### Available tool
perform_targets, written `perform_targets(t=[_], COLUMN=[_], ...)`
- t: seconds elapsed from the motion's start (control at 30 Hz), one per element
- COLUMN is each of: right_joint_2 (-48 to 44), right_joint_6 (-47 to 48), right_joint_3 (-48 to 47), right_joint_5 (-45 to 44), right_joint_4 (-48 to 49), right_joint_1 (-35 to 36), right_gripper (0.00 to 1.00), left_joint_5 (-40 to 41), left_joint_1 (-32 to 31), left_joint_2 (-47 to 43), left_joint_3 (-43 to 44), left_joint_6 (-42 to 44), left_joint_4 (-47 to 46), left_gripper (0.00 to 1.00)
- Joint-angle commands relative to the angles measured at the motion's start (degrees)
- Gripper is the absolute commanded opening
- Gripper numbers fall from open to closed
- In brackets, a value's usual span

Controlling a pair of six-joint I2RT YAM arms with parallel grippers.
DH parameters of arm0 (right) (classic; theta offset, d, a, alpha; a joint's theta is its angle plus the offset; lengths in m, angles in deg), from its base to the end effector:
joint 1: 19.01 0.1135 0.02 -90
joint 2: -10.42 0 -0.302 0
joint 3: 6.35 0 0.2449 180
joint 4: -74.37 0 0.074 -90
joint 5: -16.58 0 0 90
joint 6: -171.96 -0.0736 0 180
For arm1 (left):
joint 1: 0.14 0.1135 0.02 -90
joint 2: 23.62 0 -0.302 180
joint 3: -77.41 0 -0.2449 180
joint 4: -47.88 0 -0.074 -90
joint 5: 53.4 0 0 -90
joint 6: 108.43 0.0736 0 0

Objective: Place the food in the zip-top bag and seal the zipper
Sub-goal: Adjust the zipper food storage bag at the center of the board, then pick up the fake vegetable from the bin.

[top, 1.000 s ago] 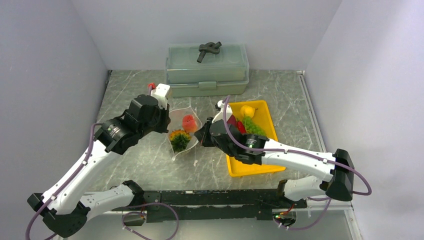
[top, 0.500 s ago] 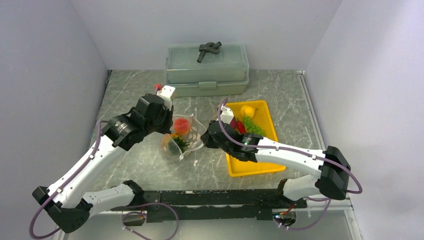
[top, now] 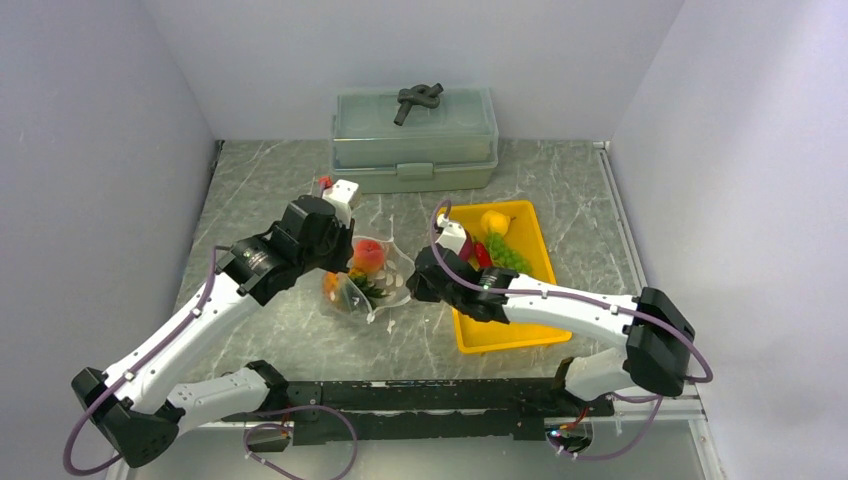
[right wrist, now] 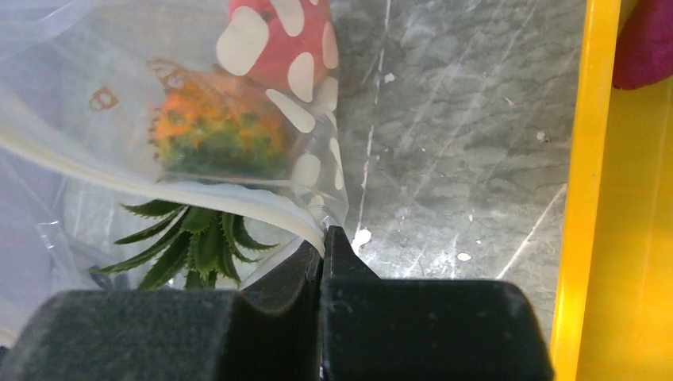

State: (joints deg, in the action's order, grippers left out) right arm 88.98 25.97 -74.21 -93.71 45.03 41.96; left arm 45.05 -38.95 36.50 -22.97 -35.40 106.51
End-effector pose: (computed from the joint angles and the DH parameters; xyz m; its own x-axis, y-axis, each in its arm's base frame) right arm 0.1729 0.2589 0.2720 -0.7476 0.2551 -0.6132 -0.1279 0.8507 0.5099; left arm 0.1737 -0.1259 0.3645 -0.6254 0.1325 -0.7690 0.3645 0.9210 -0.1377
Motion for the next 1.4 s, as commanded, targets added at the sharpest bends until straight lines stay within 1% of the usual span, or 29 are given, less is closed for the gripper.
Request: perform_targets(t=[0.0, 0.13, 0.23, 0.3, 0.43, 0.83, 1.03, 1.27, 1.37], right_joint_2=[2.1, 4.2, 4.1, 3.3, 0.4, -5.7, -11.7, -16.5, -18.5], right_joint_6=[-0.7, -0.6, -0.7, -0.5, 0.3, 3.3, 5.8, 9.9, 11.9], right_joint_3=[1.1, 0.4, 0.2, 0.2, -0.1, -2.6, -3.2, -6.6, -6.6], right_joint_5=[1.0, 1.7, 1.5, 0.8, -0.7, -3.5, -7.8, -15.7, -17.1], right_joint_4=[2.5, 2.8, 2.5, 1.9, 0.4, -4.1, -7.7, -16.8, -18.7], right_joint_1=[-0.2, -0.3, -0.3, -0.3, -0.3, -0.3, -0.3, -0.5, -1.1], right_gripper=[0.00, 0.00, 0.00, 0.06, 0.13, 0.51, 0.57, 0.65, 0.66], left_joint_5=[-3.1, -3.0, -3.4, -3.0, -2.1, 0.2, 1.0, 1.2, 1.2], left_joint_1=[0.2, 0.1, 0.2, 0.2, 0.2, 0.2, 0.2, 0.2, 0.2], left_joint_2=[-1.8, -0.6, -0.6, -0.8, -1.3, -1.5, -2.3, -2.7, -2.9], left_joint_3=[-1.6, -1.7, -1.9, -2.0, -2.6, -2.9, -3.1, -3.0, -3.2], left_joint_6=[1.4, 1.6, 1.5, 1.5, 1.5, 1.2, 1.1, 1.1, 1.0], left_joint_4=[-3.8, -2.5, -2.7, -2.7, -2.4, -1.5, -1.5, -1.4, -1.4], left_gripper=[0.00, 0.00, 0.00, 0.00, 0.00, 0.00, 0.00, 0.00, 0.00])
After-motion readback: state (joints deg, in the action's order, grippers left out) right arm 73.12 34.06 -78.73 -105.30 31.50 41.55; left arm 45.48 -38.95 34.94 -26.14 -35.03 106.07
